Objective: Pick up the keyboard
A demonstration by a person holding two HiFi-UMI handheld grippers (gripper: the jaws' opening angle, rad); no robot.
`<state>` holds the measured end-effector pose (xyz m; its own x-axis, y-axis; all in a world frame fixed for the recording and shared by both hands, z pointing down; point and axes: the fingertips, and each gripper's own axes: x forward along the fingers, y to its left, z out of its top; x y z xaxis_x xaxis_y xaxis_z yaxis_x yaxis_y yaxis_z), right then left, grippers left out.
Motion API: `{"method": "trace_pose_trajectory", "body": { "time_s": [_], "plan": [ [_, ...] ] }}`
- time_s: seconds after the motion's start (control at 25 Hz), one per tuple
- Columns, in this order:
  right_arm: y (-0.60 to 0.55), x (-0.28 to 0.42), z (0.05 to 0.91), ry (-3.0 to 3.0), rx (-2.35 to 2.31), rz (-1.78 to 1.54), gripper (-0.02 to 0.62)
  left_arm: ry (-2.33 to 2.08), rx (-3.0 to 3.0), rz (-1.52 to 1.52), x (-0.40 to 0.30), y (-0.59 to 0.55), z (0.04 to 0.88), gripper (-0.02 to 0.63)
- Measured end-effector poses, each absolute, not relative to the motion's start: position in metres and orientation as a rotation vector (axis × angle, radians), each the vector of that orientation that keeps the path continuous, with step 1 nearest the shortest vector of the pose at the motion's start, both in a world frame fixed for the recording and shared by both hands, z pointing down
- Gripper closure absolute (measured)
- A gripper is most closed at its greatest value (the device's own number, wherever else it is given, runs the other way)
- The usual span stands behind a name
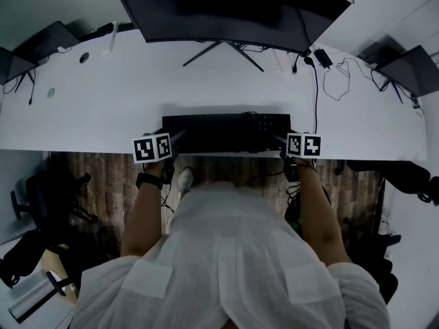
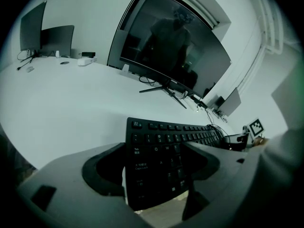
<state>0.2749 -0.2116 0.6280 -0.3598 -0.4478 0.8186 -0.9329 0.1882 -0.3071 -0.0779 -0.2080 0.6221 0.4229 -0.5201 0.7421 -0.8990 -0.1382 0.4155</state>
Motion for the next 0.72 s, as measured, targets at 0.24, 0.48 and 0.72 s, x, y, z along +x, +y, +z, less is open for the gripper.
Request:
{"method": "trace_pose_trajectory", "body": {
  "time_s": [0.24, 0.48, 0.72],
  "plan": [
    [-0.2124, 0.2733, 0.6266, -1.897, 1.286, 1.099, 0.216, -1.229, 1.790, 0.527, -0.0801, -0.2087, 0.6216, 0.250],
    [-0.2137, 0.2739, 0.6261, -1.899, 1.283, 1.095, 0.216, -1.235, 1.784, 0.525, -0.0799, -0.2092, 0.6212, 0.250],
    [-0.2139, 0.2737, 0.6230, -1.900, 1.286, 1.086, 0.216, -1.234, 1.783, 0.521, -0.0801, -0.2090, 0.6206, 0.252]
  ]
}}
